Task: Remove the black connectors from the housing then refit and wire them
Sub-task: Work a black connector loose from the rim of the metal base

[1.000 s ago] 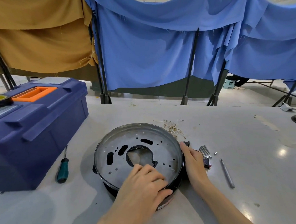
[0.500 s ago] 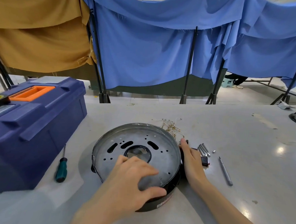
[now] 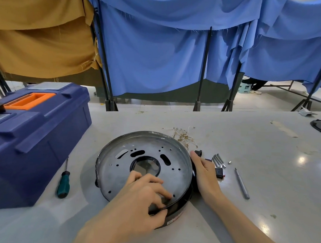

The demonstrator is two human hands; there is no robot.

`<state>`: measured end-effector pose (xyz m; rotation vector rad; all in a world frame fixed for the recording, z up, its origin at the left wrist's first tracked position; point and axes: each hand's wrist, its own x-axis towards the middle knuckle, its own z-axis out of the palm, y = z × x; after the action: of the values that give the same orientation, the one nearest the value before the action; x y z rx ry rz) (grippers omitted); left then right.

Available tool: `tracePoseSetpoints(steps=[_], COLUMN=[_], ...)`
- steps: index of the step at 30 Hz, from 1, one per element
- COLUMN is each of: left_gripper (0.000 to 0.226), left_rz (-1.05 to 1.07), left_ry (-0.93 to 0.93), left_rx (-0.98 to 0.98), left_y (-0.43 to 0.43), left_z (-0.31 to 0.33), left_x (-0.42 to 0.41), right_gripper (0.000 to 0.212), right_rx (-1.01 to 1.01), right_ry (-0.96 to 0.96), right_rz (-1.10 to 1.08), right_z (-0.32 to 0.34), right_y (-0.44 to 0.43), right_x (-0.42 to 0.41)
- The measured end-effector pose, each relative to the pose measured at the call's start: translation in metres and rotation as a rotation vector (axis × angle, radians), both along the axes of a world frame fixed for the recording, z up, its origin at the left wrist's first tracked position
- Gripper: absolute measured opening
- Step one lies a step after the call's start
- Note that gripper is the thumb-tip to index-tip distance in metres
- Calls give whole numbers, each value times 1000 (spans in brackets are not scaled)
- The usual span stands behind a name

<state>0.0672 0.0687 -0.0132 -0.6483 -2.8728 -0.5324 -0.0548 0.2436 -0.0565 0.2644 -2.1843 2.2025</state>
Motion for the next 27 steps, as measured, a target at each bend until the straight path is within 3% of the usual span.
tracePoseSetpoints(steps=[3,9,18,23,27], left_gripper=[40,72,53,44,42], left_rz=[71,101,85,104,126], left_ry=[38,45,125,316,307], left_rx=[73,-107,-168,-159,-170], left_y=[4,17,27,38,48], left_z=[4,2,8,-1,-5], left_x=[1,1,2,1,0], right_gripper=[62,56,53,52,58], right_rx=[21,28,40,29,27], right_ry=[18,20,-14,-24,-27], right_rz=[-10,-30,-60,-39,-45], right_z=[0,-1,2,2,2], right_y=[0,-1,-2,-2,-2], right_x=[-1,0,2,2,2])
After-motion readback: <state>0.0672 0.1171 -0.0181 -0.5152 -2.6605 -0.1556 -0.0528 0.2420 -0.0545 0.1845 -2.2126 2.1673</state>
